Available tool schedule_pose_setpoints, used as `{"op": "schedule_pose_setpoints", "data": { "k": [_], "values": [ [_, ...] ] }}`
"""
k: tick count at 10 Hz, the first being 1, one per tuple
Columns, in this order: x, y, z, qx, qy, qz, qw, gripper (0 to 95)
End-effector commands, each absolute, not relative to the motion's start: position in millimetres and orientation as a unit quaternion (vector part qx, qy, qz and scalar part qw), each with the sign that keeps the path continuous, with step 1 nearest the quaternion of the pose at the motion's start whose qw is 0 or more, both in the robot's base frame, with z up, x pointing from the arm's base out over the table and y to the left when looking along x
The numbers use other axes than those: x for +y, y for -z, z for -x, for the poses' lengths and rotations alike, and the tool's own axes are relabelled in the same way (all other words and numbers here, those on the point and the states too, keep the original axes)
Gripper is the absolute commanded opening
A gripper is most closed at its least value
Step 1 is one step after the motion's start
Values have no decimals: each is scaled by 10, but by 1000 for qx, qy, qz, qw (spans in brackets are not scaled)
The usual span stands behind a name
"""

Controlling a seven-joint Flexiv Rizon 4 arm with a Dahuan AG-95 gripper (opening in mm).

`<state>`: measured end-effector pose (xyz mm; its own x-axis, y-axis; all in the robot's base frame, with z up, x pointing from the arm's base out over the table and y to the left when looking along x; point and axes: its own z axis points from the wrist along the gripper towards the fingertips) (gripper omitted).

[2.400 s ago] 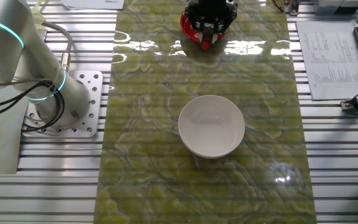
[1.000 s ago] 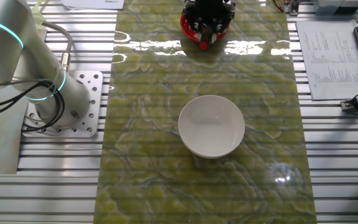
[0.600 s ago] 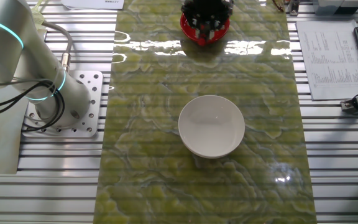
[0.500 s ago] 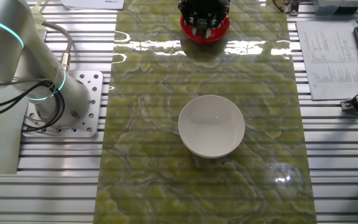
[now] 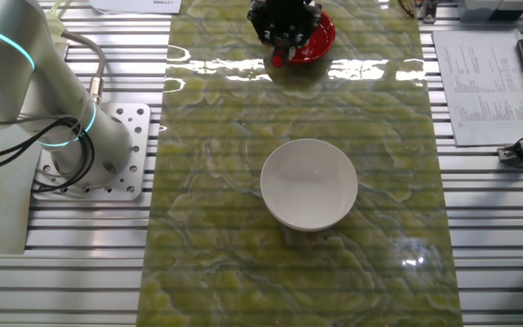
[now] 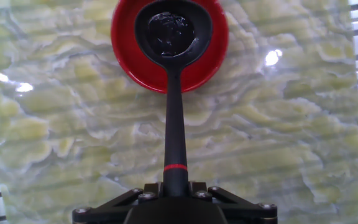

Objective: Scoop water with a large spoon from one bowl to another

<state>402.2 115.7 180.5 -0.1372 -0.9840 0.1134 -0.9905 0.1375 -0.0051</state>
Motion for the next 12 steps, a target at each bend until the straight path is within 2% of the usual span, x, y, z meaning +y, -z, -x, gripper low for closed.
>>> {"op": "schedule_pose_setpoints", "data": {
  "k": [1,8,12],
  "values": [
    [1157,-1736,-4043,-754,-27,-655,38,0],
    [1167,-1577,-4073,-739,-2,-673,45,0],
    [1165,-1442,-4094,-727,11,-685,38,0]
  ]
}}
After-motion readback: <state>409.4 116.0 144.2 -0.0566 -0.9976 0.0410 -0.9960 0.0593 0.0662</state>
